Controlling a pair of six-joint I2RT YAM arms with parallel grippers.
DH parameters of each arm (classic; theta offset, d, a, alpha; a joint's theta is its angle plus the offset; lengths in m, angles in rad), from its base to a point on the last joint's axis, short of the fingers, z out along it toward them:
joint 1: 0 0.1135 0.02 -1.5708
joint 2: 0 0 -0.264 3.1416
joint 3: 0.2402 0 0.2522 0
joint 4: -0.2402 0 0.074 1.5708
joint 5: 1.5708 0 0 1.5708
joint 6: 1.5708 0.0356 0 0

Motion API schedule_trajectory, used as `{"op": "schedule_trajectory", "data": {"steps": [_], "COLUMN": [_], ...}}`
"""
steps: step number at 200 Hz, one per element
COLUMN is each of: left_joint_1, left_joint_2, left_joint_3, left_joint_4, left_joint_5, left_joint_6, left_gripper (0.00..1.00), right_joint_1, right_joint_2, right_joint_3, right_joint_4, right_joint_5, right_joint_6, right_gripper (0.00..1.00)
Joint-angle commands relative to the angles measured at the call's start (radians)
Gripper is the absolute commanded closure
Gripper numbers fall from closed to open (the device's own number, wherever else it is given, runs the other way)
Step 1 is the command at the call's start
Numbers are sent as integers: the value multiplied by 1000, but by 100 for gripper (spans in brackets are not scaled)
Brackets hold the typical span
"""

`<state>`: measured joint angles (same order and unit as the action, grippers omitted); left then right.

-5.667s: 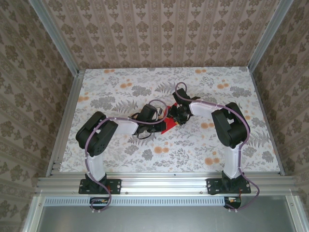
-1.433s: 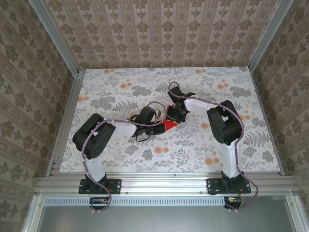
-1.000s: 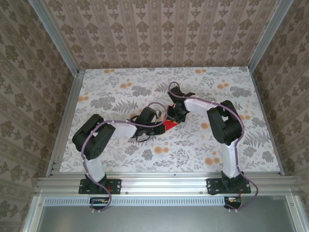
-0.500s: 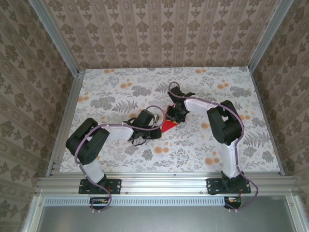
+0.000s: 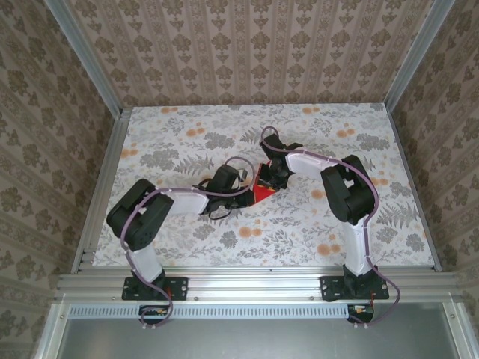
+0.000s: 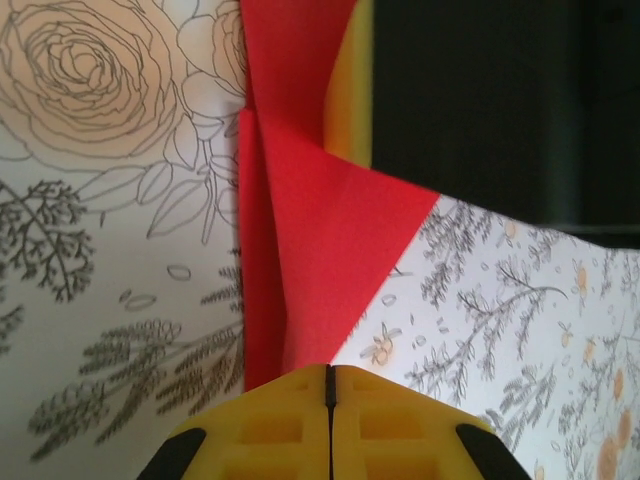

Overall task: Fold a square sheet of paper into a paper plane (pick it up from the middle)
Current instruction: Fourth fold the wing at the center of the table.

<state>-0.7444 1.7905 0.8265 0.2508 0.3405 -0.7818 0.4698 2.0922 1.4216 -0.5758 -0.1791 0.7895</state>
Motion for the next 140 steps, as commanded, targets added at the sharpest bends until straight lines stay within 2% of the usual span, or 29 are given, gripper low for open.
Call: {"op": "schedule_trajectory", "data": {"steps": [1,65,102,140], "left_joint_1": [4,13,5,3], "left_joint_2": [41,82,96,98], "left_joint_3": [50,59,15,-2], "left_joint_4": [52,18,-4,-24], "left_joint_5": [8,-44,-66,-75], "left_joint_6": [-38,-38,-47,-48], "left_gripper": [93,94,95,98], "right_joint_1": [-14,-16,-35,-81], "right_joint_2": [197,185,105,-58], "right_joint_3": [-98,-102,-121,-110], "right_joint_4": [-114,-105,-52,22], "right_joint_5": [187,176,47,-95], "right_joint_6": [11,9,-13,-45], "right_gripper": [66,63,61,56]}}
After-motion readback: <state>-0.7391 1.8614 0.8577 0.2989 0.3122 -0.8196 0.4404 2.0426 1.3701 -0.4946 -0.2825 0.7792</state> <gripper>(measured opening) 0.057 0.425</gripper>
